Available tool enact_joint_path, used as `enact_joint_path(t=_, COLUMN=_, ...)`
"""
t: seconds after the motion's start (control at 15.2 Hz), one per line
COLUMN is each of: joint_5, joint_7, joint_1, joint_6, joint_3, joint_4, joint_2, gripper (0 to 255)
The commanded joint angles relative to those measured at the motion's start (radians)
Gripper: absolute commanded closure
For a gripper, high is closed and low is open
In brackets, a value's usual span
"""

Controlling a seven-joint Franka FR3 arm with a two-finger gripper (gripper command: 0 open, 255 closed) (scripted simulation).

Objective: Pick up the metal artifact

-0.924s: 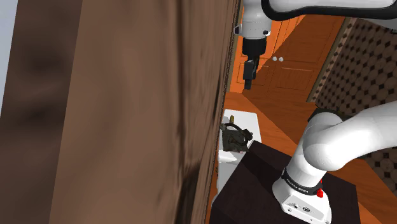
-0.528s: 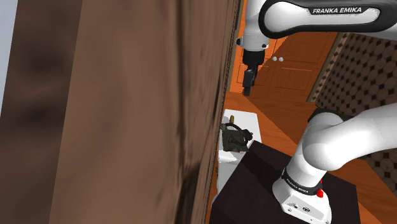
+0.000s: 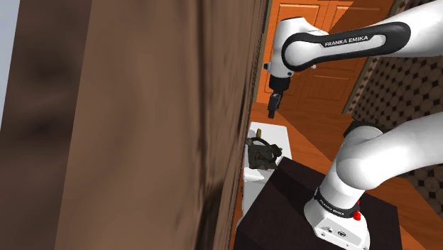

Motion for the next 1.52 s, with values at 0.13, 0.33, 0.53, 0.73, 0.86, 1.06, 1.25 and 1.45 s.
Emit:
enact_joint_path(t=0.13, joint_5=-0.029, joint_7=-0.063, joint_1=-0.027, joint_6=0.159, joint_3=-0.082, joint_4=-0.066, joint_2=0.066, gripper=0)
enact_joint_path(t=0.33, joint_5=-0.039, joint_7=-0.111, joint_1=-0.039, joint_6=0.284, joint_3=-0.144, joint_4=-0.094, joint_2=0.145, gripper=0)
enact_joint_path(t=0.53, joint_5=-0.034, joint_7=-0.168, joint_1=-0.04, joint_6=0.41, joint_3=-0.209, joint_4=-0.106, joint_2=0.244, gripper=0)
enact_joint_path(t=0.73, joint_5=-0.003, joint_7=-0.239, joint_1=-0.026, joint_6=0.535, joint_3=-0.278, joint_4=-0.102, joint_2=0.36, gripper=0)
enact_joint_path(t=0.86, joint_5=0.042, joint_7=-0.301, joint_1=-0.006, joint_6=0.616, joint_3=-0.327, joint_4=-0.09, joint_2=0.446, gripper=0)
enact_joint_path(t=1.06, joint_5=0.168, joint_7=-0.434, joint_1=0.041, joint_6=0.724, joint_3=-0.401, joint_4=-0.059, joint_2=0.588, gripper=0)
enact_joint_path(t=1.25, joint_5=0.378, joint_7=-0.62, joint_1=0.085, joint_6=0.796, joint_3=-0.447, joint_4=-0.01, joint_2=0.737, gripper=0)
enact_joint_path(t=1.45, joint_5=0.46, joint_7=-0.683, joint_1=0.082, joint_6=0.833, joint_3=-0.431, joint_4=-0.008, joint_2=0.79, gripper=0)
